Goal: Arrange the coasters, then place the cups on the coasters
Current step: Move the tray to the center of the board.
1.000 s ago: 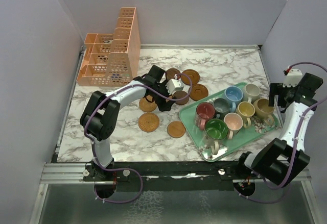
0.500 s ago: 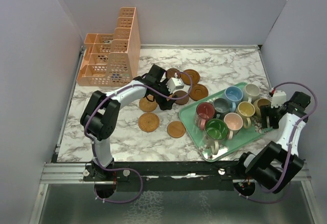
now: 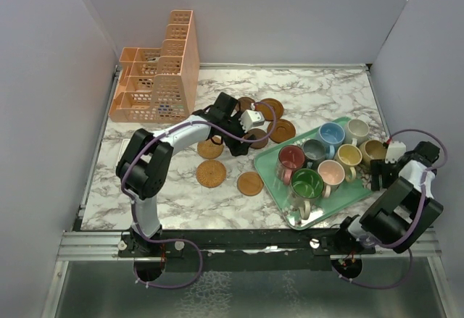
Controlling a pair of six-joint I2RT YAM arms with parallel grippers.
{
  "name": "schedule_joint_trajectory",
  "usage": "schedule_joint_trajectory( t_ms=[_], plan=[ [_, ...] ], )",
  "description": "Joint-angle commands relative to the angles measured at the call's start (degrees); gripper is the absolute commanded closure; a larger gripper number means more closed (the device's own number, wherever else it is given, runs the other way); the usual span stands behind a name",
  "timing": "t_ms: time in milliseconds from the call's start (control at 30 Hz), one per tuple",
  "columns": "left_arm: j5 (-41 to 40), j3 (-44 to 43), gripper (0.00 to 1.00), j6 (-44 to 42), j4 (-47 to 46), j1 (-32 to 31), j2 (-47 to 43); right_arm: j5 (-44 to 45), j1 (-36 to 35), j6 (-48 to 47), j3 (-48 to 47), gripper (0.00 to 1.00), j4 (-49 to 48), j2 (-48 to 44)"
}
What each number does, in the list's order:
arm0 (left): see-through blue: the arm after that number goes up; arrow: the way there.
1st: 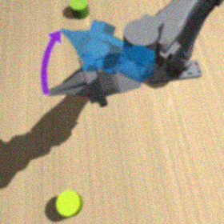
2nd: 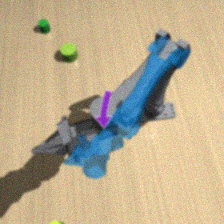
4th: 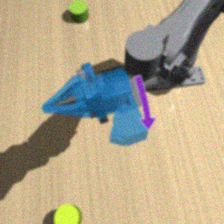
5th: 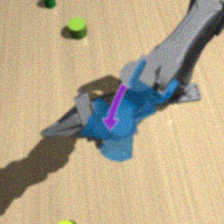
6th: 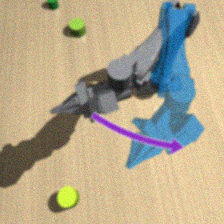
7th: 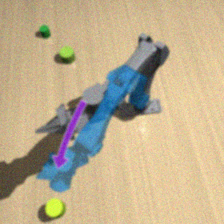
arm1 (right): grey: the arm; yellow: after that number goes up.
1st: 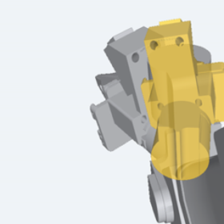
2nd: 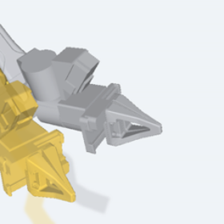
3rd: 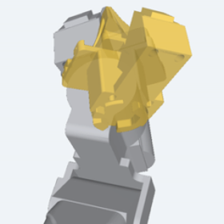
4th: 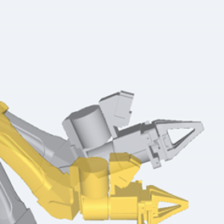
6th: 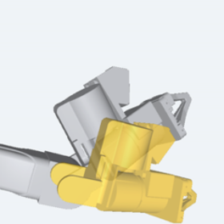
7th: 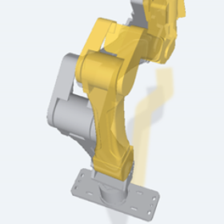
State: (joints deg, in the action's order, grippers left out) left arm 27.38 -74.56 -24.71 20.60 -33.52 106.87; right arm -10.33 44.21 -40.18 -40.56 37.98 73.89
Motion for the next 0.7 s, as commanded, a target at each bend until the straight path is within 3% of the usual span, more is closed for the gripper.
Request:
schedule_joint_trajectory(
  t_ms=[0,233,667],
  plan=[
    [-0.7,-0.3,0.22,1.5,-2.7,-0.5,1.1,-1.3,2.2,-0.9,0.3,0.27,-5.3,2.4],
    [1.2,-0.5,0.22,1.5,-3.0,-1.0,2.4,-3.9,2.2,0.8,-0.4,0.29,-7.6,6.7],
    [6.0,-0.5,0.23,4.8,-3.0,-2.6,5.0,-14.7,2.2,4.5,-6.5,0.46,-8.7,16.1]
  ],
)
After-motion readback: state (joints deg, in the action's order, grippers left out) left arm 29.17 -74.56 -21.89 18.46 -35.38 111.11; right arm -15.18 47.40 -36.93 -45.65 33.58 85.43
